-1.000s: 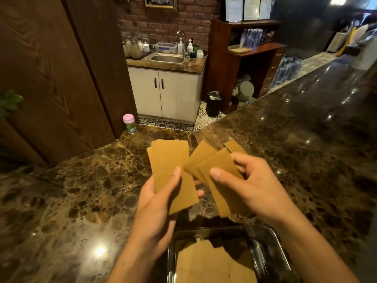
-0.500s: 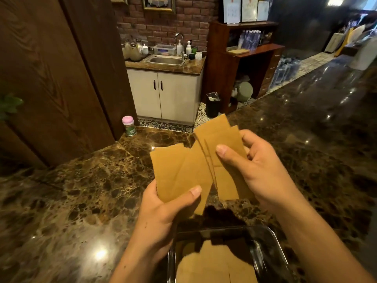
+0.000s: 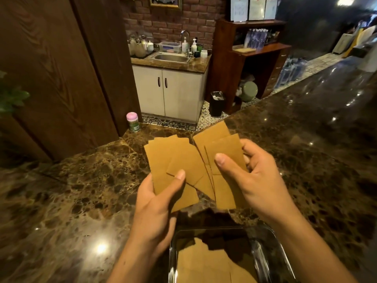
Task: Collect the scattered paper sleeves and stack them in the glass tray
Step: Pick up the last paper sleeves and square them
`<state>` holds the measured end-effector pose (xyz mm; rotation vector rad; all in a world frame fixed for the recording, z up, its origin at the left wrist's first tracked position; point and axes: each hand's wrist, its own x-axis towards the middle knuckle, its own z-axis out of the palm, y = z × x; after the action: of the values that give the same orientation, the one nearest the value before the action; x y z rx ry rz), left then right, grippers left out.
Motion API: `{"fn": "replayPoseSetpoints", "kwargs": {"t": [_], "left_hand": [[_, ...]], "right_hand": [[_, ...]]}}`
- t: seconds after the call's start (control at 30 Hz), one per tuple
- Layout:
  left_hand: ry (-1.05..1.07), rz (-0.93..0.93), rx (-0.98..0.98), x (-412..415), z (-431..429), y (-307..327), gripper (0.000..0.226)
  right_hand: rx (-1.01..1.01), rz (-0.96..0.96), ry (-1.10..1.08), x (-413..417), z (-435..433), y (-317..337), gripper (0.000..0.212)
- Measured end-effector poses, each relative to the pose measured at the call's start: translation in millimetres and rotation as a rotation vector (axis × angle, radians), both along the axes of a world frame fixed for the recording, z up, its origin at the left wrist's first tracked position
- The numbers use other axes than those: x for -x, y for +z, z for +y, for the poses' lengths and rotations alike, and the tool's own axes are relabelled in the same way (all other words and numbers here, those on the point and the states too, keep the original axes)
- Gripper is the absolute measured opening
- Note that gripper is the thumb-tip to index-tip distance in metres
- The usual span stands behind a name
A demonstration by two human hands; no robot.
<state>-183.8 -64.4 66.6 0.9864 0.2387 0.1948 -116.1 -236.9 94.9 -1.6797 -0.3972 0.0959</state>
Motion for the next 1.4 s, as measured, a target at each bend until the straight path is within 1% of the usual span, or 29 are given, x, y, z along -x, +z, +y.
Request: {"fn": "replayPoseSetpoints", "kwargs": {"t": [0.07,0.1,0.13,0.17,0.23,0.3,0.33,0.4,0.5,0.57,0.6,0.73,0.8,0.87,0.97,1.07,1.13,1.27,1.3,1.4], "left_hand": [[-0.011,0.000,-0.063,-1,1,1,0.031],[-0.030,0.002,-0.087,-1,1,1,0.032],[-0.050,0.006,-0.087,0,1,1,0.031],[-0.070,0.011,-0.056,1,1,0,0.029],[-0.113,0.004,0.015,2,0,1,0.027],[-0.128,0.000,0.003,2,-1,1,0.032],[-0.121,0.005,-0.029,2,-1,1,0.035],[-0.109,0.013,-0.095,1,0,-1,0.041],[-0.108,0.025,-0.139,0,3,-3,0.041],[-0.115,0.028,-0.164,-1,6,-2,0.039],[-0.116,0.028,-0.173,-1,6,-1,0.039],[-0.032,0.007,-0.135,-1,7,-1,0.050],[0.032,-0.007,-0.107,0,9,-3,0.050],[0.046,-0.016,-0.130,2,11,-3,0.050],[-0.006,-0.015,-0.199,4,15,-2,0.047],[-0.071,-0.035,-0.229,3,20,-1,0.044],[-0.111,-0.047,-0.250,3,21,1,0.039],[-0.132,-0.044,-0.269,3,17,1,0.028],[-0.113,-0.042,-0.247,3,16,1,0.027],[-0.071,-0.030,-0.095,2,15,2,0.030]], "right_hand": [[0.094,0.064,0.158,3,-3,-3,0.034],[0.106,0.107,0.248,4,-2,-4,0.033],[0.079,0.139,0.286,5,-1,-6,0.032],[0.026,0.150,0.259,5,0,-8,0.031],[-0.130,0.184,0.126,2,0,-9,0.030],[-0.247,0.240,0.060,-1,-4,-6,0.031],[-0.260,0.245,0.062,-3,-8,-3,0.033],[-0.220,0.221,0.128,-6,-13,8,0.034],[-0.033,0.123,0.226,-9,-13,23,0.031],[0.070,0.076,0.228,-12,-11,28,0.027],[0.089,0.064,0.216,-14,-10,29,0.026],[0.097,0.060,0.123,-13,-13,20,0.027],[0.150,0.095,0.168,-11,-18,14,0.025],[0.185,0.126,0.254,-9,-23,14,0.024],[0.247,0.026,0.233,-10,-25,21,0.027],[0.252,-0.046,0.263,-9,-21,26,0.030],[0.258,-0.073,0.273,-10,-18,30,0.031],[0.326,-0.073,0.376,-10,-7,33,0.026],[0.310,-0.071,0.356,-10,-5,30,0.026],[0.206,-0.061,0.203,-8,-3,20,0.027]]}}
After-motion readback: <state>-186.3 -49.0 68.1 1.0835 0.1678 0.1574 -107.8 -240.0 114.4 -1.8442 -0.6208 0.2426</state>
